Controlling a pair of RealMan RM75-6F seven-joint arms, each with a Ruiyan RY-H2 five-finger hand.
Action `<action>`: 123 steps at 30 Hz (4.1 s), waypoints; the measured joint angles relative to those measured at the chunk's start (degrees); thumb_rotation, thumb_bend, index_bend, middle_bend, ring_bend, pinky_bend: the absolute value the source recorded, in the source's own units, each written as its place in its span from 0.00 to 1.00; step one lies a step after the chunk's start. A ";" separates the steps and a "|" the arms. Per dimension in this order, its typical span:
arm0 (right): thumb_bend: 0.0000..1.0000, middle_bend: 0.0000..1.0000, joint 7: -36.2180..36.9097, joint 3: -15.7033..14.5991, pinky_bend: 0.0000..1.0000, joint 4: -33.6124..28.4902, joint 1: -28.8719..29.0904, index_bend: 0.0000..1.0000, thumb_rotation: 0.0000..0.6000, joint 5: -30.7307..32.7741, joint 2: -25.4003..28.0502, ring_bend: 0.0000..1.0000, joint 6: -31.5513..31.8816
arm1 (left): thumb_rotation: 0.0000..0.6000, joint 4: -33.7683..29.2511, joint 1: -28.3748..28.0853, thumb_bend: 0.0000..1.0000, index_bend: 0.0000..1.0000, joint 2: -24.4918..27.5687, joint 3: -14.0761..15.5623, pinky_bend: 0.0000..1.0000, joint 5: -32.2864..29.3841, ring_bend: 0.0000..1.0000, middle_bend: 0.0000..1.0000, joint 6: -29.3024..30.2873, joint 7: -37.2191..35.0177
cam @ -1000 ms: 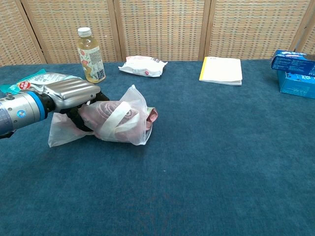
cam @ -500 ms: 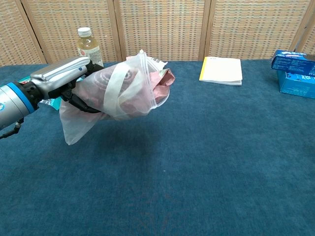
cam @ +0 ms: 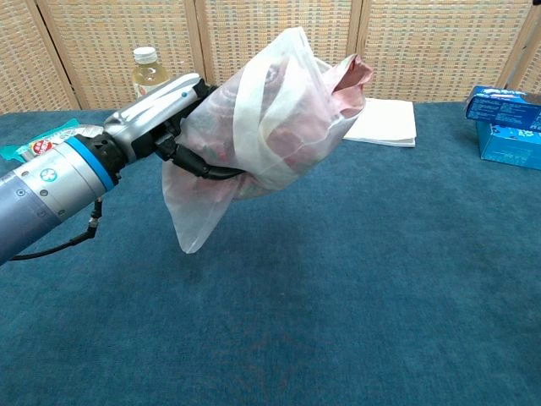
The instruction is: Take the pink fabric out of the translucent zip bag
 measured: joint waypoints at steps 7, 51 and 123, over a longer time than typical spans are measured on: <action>0.00 0.00 6.81 2.56 0.00 -5.43 3.75 0.31 1.00 3.46 5.43 0.00 -5.05 | 1.00 -2.66 -1.86 0.30 0.63 -1.46 -2.46 0.54 -1.96 0.53 0.56 -0.98 2.47; 0.00 0.00 -18.08 6.89 0.00 -7.90 22.14 0.34 1.00 36.94 -1.71 0.00 -16.51 | 1.00 -4.72 -6.56 0.30 0.63 -7.63 -6.37 0.54 -7.12 0.53 0.56 -3.82 9.20; 0.70 0.00 -23.28 -0.29 0.00 5.87 25.82 0.78 1.00 33.49 -21.33 0.00 -17.87 | 1.00 -15.36 3.34 0.29 0.07 8.26 3.47 0.00 -8.30 0.00 0.00 -2.70 14.36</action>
